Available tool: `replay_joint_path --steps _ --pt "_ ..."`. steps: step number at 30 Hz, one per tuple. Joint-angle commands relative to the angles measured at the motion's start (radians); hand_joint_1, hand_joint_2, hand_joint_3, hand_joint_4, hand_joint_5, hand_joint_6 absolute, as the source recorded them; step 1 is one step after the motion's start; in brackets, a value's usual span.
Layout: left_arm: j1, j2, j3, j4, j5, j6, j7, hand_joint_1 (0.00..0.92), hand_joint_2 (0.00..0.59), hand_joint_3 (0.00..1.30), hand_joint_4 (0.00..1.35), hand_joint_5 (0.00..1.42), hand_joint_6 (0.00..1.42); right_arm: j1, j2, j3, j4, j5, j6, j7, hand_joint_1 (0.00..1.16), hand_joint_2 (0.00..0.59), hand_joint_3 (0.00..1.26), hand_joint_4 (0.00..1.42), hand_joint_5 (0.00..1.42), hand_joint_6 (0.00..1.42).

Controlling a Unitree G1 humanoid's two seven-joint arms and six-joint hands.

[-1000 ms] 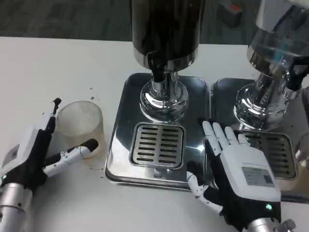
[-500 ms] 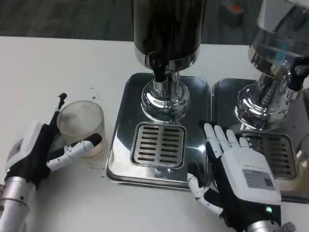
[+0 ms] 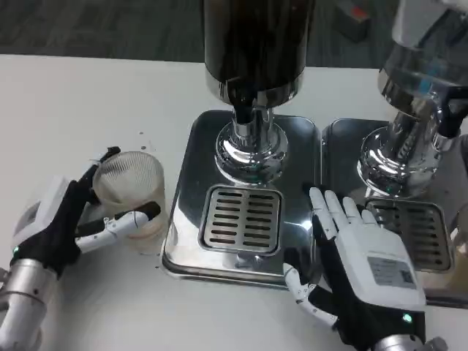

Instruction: Grasp the cup under the faucet to collect the drink, then remove the cup.

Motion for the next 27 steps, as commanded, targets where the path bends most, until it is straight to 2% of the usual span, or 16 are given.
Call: replay_joint_path --steps 1,5,9,12,18,27 --pt "0.009 -0.003 -0.015 0.012 0.023 -0.018 0.023 0.409 0.106 0.41 0.54 0.77 0.91 0.004 0.006 -0.001 -0.015 0.006 0.002 -0.004 0.37 0.521 0.0 0.0 0.0 0.03" --pt "0.009 0.0 -0.016 0.009 0.028 -0.033 0.047 0.417 0.104 0.51 0.64 0.85 0.98 0.005 0.007 -0.001 -0.014 0.007 0.002 -0.004 0.38 0.521 0.0 0.0 0.0 0.03" --pt "0.007 0.002 -0.016 0.006 0.037 -0.038 0.072 0.424 0.104 0.55 0.68 0.88 1.01 0.004 0.008 -0.001 -0.013 0.008 0.002 -0.003 0.38 0.521 0.0 0.0 0.0 0.03" --pt "0.012 0.011 -0.034 -0.011 0.095 -0.034 0.172 0.424 0.104 0.59 0.72 0.91 1.02 0.003 0.009 -0.001 -0.013 0.008 0.003 -0.003 0.38 0.521 0.0 0.0 0.0 0.03" --pt "0.01 0.006 -0.05 -0.017 0.163 -0.02 0.329 0.435 0.095 0.62 0.74 0.92 1.04 0.007 0.014 0.0 -0.016 0.004 0.007 -0.007 0.38 0.521 0.0 0.0 0.0 0.04" --pt "-0.005 0.005 -0.05 -0.009 0.167 -0.022 0.372 0.456 0.084 0.66 0.75 0.93 1.06 0.006 0.018 -0.004 -0.014 0.002 0.008 -0.013 0.39 0.521 0.0 0.0 0.0 0.05"
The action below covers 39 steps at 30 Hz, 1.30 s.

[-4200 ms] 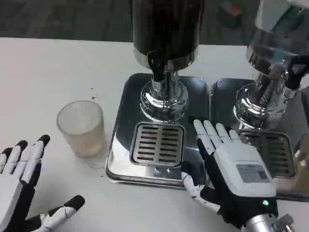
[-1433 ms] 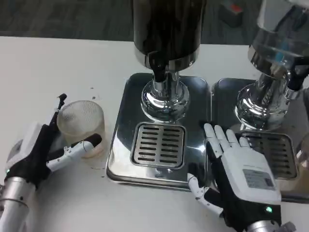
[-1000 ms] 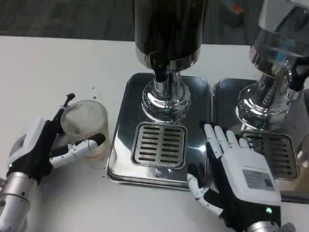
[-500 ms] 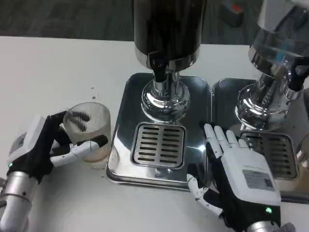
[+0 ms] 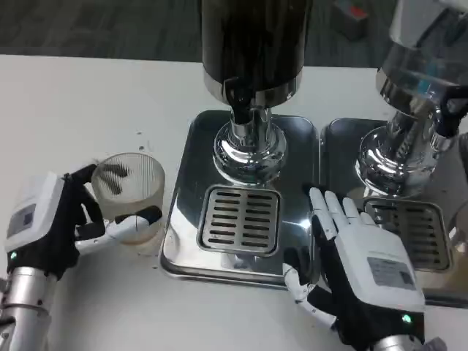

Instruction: Grasp the cup under the faucet to collect the drink, then remove the cup.

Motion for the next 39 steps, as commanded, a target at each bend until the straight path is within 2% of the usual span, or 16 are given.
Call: replay_joint_path --steps 1,13,16,29,36,39 --pt "-0.023 0.002 0.002 -0.003 0.0 -0.008 0.038 0.457 0.082 0.66 0.75 0.93 1.06 0.002 0.007 -0.004 -0.014 0.001 0.006 -0.013 0.38 0.522 0.0 0.0 0.0 0.05" --pt "-0.067 -0.04 -0.004 -0.029 -0.012 -0.042 0.021 0.461 0.079 0.66 0.75 0.93 1.06 0.002 0.014 -0.007 -0.009 -0.002 0.005 -0.037 0.37 0.525 0.0 0.0 0.0 0.04" --pt "-0.09 -0.054 -0.023 -0.031 0.004 -0.043 0.017 0.464 0.077 0.66 0.75 0.93 1.06 0.009 0.016 -0.005 -0.009 -0.004 0.001 -0.062 0.37 0.527 0.0 0.0 0.0 0.04" --pt "-0.175 -0.106 -0.111 0.006 0.081 -0.003 0.03 0.458 0.069 0.66 0.74 0.93 1.04 0.018 0.032 0.007 -0.005 -0.019 0.011 -0.097 0.38 0.522 0.0 0.0 0.0 0.03" --pt "-0.231 -0.161 -0.153 0.046 0.094 0.031 0.022 0.453 0.068 0.66 0.74 0.92 1.04 0.023 0.038 0.009 -0.01 -0.025 0.024 -0.106 0.38 0.528 0.0 0.0 0.0 0.03" --pt "-0.247 -0.188 -0.162 0.057 0.099 0.055 0.026 0.452 0.067 0.66 0.74 0.92 0.97 0.027 0.041 0.01 -0.016 -0.028 0.031 -0.106 0.39 0.529 0.0 0.0 0.0 0.03"
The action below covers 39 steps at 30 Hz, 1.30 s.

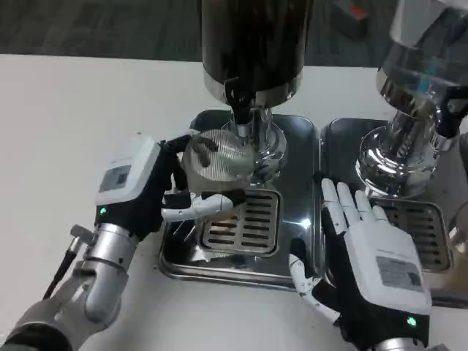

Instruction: Grasp the cup under the faucet to collect the drink, then remove the cup.

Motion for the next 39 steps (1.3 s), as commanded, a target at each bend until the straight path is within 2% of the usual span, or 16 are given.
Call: replay_joint_path --steps 1,7,15,20,22,26,34,39 --pt "-0.049 -0.037 -0.016 0.018 0.01 0.026 0.016 0.452 0.067 0.66 0.74 0.92 0.97 0.011 0.012 0.004 -0.017 -0.016 0.015 -0.017 0.39 0.529 0.0 0.0 0.0 0.03" --pt "-0.052 -0.051 -0.044 0.029 0.024 0.028 0.014 0.447 0.064 0.65 0.74 0.91 0.96 0.017 0.021 0.007 -0.019 -0.022 0.027 -0.023 0.39 0.53 0.0 0.0 0.0 0.03" --pt "-0.042 -0.06 -0.077 0.041 0.036 0.037 0.008 0.413 0.074 0.59 0.66 0.85 0.9 0.016 0.025 0.008 -0.02 -0.017 0.03 -0.016 0.4 0.53 0.0 0.0 0.0 0.03" --pt "-0.031 -0.043 -0.078 0.047 0.022 0.035 0.011 0.212 0.057 0.42 0.46 0.72 0.76 0.02 0.029 0.009 -0.018 -0.015 0.03 -0.018 0.4 0.53 0.0 0.0 0.0 0.03" --pt "-0.026 -0.036 -0.071 0.05 0.012 0.027 0.007 0.166 0.056 0.37 0.42 0.69 0.73 0.018 0.029 0.009 -0.017 -0.015 0.029 -0.017 0.4 0.53 0.0 0.0 0.0 0.03" --pt "-0.018 -0.026 -0.064 0.052 0.003 0.022 0.007 0.115 0.051 0.32 0.39 0.65 0.67 0.012 0.028 0.008 -0.011 -0.01 0.024 -0.016 0.4 0.53 0.0 0.0 0.0 0.03" --pt "-0.004 -0.009 -0.049 0.051 -0.012 0.006 0.011 0.006 0.014 0.31 0.36 0.64 0.65 -0.002 0.023 0.003 0.002 0.005 0.016 -0.013 0.4 0.53 0.0 0.0 0.0 0.03" --pt "0.011 0.001 -0.026 0.047 -0.047 -0.024 -0.005 0.0 0.0 0.26 0.28 0.55 0.51 -0.01 0.02 0.0 0.011 0.018 0.014 -0.013 0.4 0.53 0.0 0.0 0.0 0.03"
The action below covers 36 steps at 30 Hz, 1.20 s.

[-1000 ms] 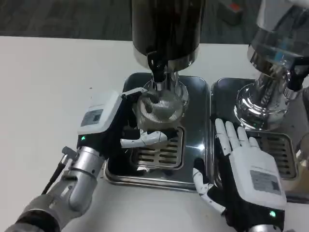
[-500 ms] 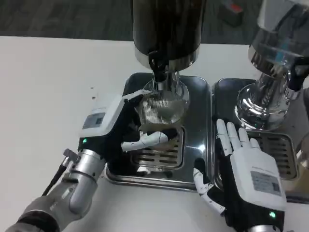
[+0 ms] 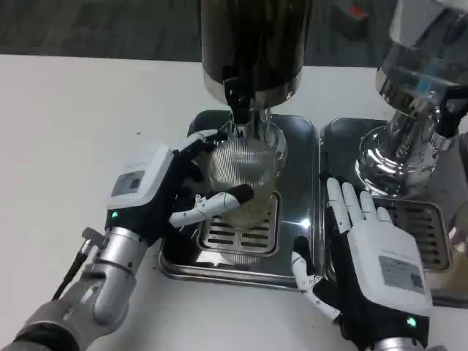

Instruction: Grasp the cup under the faucet to collect the drink, then remove the cup.

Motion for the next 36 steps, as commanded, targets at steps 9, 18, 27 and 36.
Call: replay_joint_path --steps 9,18,27,36 --pt "0.075 0.05 0.073 -0.017 -0.066 -0.077 -0.03 0.0 0.0 0.13 0.13 0.41 0.27 -0.034 -0.019 -0.012 0.024 0.038 -0.015 0.01 0.41 0.523 0.0 0.0 0.0 0.03" --pt "0.115 0.105 0.14 -0.102 -0.106 -0.209 -0.028 0.0 0.049 0.01 0.0 0.15 0.05 -0.077 -0.035 -0.015 0.048 0.05 -0.008 0.033 0.41 0.514 0.0 0.0 0.0 0.02" --pt "0.178 0.16 0.232 -0.265 -0.196 -0.399 -0.125 0.0 0.082 0.06 0.0 0.19 0.1 -0.11 -0.041 -0.023 0.067 0.056 -0.006 0.048 0.41 0.505 0.0 0.0 0.0 0.02" --pt "0.207 0.172 0.273 -0.424 -0.253 -0.45 -0.306 0.0 0.087 0.08 0.0 0.19 0.13 -0.117 -0.027 -0.023 0.067 0.057 -0.001 0.043 0.41 0.5 0.0 0.0 0.0 0.03"
